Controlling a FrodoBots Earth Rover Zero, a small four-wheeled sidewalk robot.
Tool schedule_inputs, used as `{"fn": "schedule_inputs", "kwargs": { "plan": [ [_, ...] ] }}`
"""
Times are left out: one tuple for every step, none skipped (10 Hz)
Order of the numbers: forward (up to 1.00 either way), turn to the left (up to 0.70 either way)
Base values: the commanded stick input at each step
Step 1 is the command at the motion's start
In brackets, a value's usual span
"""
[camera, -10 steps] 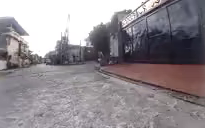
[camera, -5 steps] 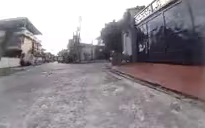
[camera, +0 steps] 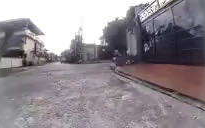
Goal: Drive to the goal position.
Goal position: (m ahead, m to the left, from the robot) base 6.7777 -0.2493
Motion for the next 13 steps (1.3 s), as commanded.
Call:
{"fn": "schedule_inputs", "kwargs": {
  "plan": [
    [0.85, 0.09],
    [0.85, 0.01],
    [0.85, 0.06],
    [0.85, 0.00],
    [0.85, 0.06],
    [0.85, 0.14],
    [0.85, 0.22],
    [0.85, 0.30],
    [0.85, 0.06],
    [0.85, 0.00],
    [0.85, 0.05],
    [0.85, 0.03],
    [0.85, 0.02]
  ]
}}
